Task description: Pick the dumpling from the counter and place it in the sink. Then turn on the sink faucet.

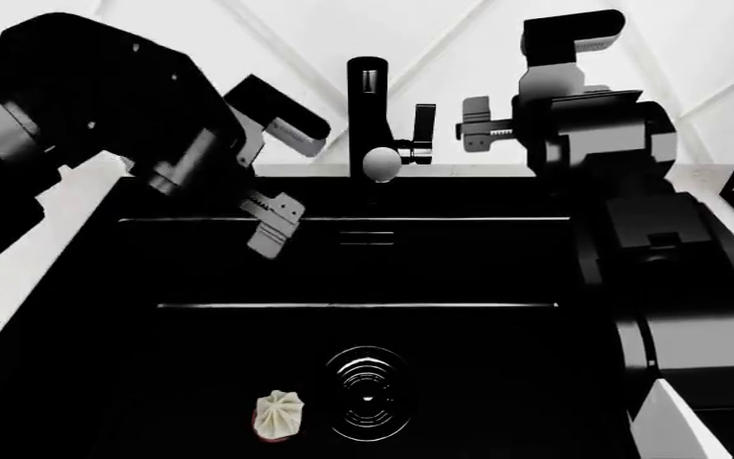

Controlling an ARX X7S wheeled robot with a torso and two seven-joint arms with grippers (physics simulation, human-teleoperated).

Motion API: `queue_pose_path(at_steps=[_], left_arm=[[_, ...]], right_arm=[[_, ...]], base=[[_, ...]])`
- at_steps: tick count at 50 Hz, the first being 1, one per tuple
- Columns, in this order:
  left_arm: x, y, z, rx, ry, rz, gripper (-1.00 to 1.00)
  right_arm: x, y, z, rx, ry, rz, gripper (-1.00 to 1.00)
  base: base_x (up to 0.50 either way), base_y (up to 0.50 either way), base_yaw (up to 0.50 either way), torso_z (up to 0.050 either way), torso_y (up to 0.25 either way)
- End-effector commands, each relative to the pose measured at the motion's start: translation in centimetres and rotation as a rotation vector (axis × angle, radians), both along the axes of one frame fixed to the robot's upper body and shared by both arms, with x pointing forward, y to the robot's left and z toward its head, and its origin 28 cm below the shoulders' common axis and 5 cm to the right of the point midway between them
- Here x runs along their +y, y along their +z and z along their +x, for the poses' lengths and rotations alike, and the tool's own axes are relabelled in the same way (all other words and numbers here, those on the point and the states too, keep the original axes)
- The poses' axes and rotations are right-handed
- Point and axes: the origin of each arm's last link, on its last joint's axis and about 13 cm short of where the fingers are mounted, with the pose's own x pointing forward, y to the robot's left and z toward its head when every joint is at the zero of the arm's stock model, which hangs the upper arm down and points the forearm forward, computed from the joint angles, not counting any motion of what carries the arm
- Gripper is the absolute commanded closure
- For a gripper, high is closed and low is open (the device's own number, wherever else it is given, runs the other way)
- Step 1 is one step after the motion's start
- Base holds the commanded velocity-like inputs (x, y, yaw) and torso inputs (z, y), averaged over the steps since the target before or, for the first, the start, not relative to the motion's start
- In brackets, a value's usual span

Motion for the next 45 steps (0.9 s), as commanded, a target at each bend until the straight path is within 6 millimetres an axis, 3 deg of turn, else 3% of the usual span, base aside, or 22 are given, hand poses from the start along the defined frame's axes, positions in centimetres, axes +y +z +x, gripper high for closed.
queue_pose_path(at_steps=[1, 6, 12, 20, 35, 36, 37, 45], left_arm=[[3.2, 8.8, 0.8, -0.199, 0.112, -0.086, -1.00], [4.4, 12.3, -1.0, -0.316, 0.141, -0.176, -1.00], [4.9, 12.9, -1.9, -0.349, 0.139, -0.231, -1.00], [4.8, 12.1, -1.0, -0.343, 0.134, -0.245, -1.00], [4.8, 10.8, -0.7, -0.326, 0.124, -0.243, -1.00], [4.8, 10.8, 0.7, -0.417, 0.189, -0.471, -1.00], [4.8, 10.7, 0.7, -0.431, 0.187, -0.477, -1.00], [5.1, 10.8, 1.4, -0.388, 0.188, -0.402, -1.00]], right_arm=[[0.6, 0.3, 0.0, 0.003, 0.034, 0.005, -1.00], [0.6, 0.6, 0.0, -0.008, 0.042, 0.010, -1.00], [1.0, 1.1, 0.2, -0.044, 0.120, 0.024, -1.00], [2.2, 2.1, 0.7, -0.183, 0.258, 0.075, -1.00], [2.9, 1.8, 0.8, -0.191, 0.278, 0.085, -1.00], [3.3, 1.6, 0.8, -0.190, 0.335, 0.095, -1.00], [3.5, 1.5, 0.8, -0.191, 0.337, 0.096, -1.00], [3.7, 1.3, 0.8, -0.187, 0.342, 0.095, -1.00]], base=[[0.00, 0.00, 0.00, 0.000, 0.000], [0.00, 0.00, 0.00, 0.000, 0.000], [0.00, 0.00, 0.00, 0.000, 0.000], [0.00, 0.00, 0.00, 0.000, 0.000], [0.00, 0.00, 0.00, 0.000, 0.000], [0.00, 0.00, 0.00, 0.000, 0.000], [0.00, 0.00, 0.00, 0.000, 0.000], [0.00, 0.00, 0.00, 0.000, 0.000]])
